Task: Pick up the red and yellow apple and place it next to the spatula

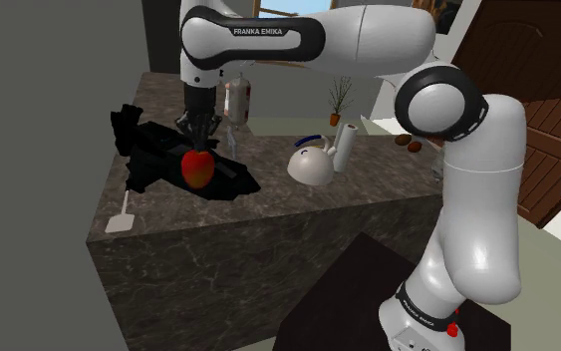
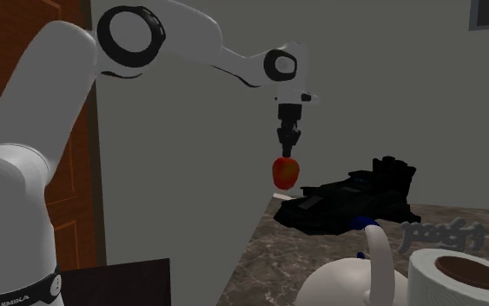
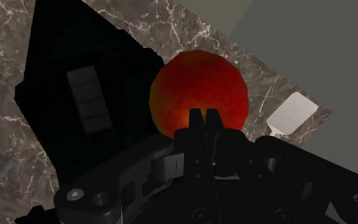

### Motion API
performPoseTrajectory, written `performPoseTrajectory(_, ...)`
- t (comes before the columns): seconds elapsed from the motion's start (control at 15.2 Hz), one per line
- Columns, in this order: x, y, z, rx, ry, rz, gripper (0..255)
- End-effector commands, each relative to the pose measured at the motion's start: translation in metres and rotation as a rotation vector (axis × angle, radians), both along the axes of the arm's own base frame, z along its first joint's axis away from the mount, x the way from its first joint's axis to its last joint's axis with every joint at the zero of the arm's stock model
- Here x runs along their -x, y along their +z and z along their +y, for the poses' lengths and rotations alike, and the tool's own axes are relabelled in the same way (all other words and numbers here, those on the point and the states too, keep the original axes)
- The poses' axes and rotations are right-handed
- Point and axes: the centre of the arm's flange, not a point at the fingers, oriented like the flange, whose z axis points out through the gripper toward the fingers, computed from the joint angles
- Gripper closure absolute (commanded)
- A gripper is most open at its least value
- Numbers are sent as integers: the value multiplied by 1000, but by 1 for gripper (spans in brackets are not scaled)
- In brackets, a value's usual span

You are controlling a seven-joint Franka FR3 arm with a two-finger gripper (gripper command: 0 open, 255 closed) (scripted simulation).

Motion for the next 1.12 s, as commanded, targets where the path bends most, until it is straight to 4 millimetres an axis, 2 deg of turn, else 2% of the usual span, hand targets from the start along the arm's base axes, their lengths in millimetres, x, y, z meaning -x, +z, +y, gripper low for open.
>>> performPoseTrajectory(0.0,-13,-5,22,0,-1,0,255)
performPoseTrajectory(0.2,-29,-11,51,0,-1,0,255)
performPoseTrajectory(1.06,-29,-83,51,0,-1,0,255)
